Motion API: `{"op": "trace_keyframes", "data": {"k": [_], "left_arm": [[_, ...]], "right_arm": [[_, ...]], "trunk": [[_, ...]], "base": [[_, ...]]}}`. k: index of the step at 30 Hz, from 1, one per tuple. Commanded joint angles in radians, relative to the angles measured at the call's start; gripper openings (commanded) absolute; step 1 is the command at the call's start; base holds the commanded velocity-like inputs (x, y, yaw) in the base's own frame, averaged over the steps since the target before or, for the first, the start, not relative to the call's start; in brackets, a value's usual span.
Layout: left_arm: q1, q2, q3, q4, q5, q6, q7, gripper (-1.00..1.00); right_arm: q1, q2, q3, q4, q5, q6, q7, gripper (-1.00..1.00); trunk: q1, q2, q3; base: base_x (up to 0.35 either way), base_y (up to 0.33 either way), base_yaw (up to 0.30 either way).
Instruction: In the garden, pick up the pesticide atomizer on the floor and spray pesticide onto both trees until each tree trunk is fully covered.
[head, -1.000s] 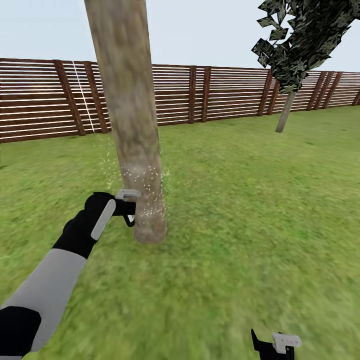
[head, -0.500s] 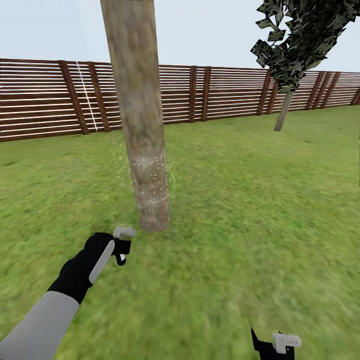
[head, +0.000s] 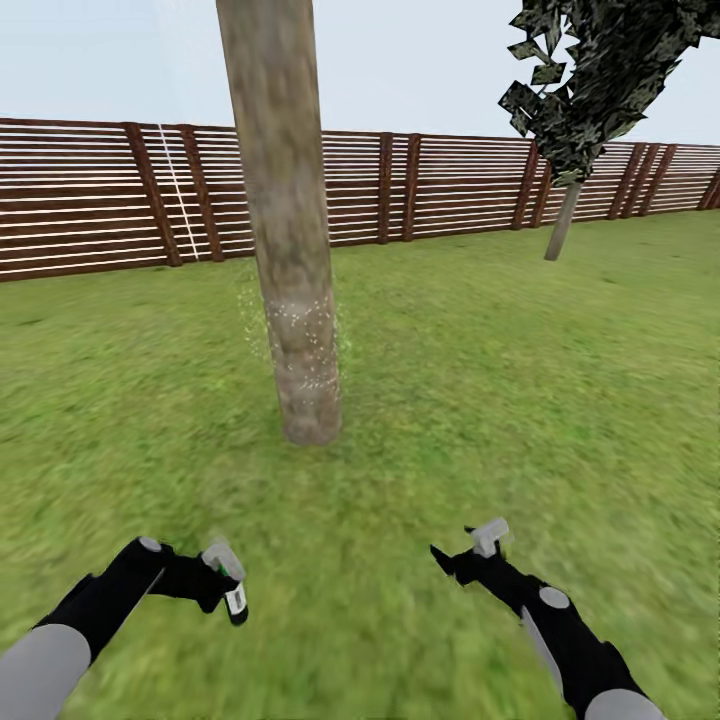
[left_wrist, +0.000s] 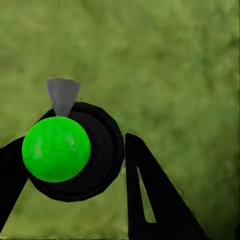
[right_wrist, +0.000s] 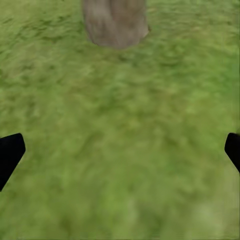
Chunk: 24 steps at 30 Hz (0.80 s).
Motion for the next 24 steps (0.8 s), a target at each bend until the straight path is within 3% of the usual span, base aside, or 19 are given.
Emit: {"op": "trace_keyframes", "data": {"k": [1,3,5,9,15,21,22,24], "left_arm": [[0.0,-0.008,0.002,0.0,-0.043,-0.005,-0.025,-1.0],[0.0,-0.039,-0.011,0.001,-0.088,-0.017,-0.038,-1.0],[0.0,-0.066,-0.061,0.002,-0.113,-0.054,-0.04,-1.0],[0.011,-0.053,-0.047,0.017,-0.132,-0.03,-0.049,-1.0],[0.026,-0.088,-0.049,0.019,-0.124,-0.032,-0.042,-1.0],[0.023,-0.122,-0.054,0.02,-0.151,-0.04,-0.049,-1.0],[0.023,-0.126,-0.054,0.02,-0.259,-0.04,-0.05,-1.0],[0.024,-0.158,-0.067,0.02,-0.305,-0.04,-0.052,-1.0]], "right_arm": [[-0.008,-0.009,0.003,-0.013,0.005,0.009,0.074,1.0],[-0.012,-0.053,0.011,-0.014,0.022,0.013,0.164,1.0],[-0.013,-0.065,0.066,0.028,0.113,0.014,0.2,1.0],[-0.013,-0.042,0.06,0.025,0.1,0.015,0.208,1.0],[-0.014,-0.009,0.061,0.032,0.106,0.014,0.242,1.0],[-0.015,0.025,0.078,0.025,0.107,0.012,0.275,1.0],[-0.015,0.031,0.164,0.023,0.107,0.012,0.284,1.0],[-0.016,0.033,0.224,0.022,0.107,0.012,0.285,1.0]], "trunk": [[0.0,0.0,0.0],[0.0,0.0,0.0],[0.0,0.0,0.0],[0.0,0.0,0.0],[0.0,0.0,0.0],[0.0,0.0,0.0],[0.0,0.0,0.0],[0.0,0.0,0.0]], "base": [[-0.014,0.0,0.0],[-0.004,0.0,0.0],[0.0,0.0,0.0],[0.0,0.0,0.0],[0.0,0.0,0.0],[0.0,0.0,0.0],[0.0,0.0,0.0],[0.0,0.0,0.0]]}}
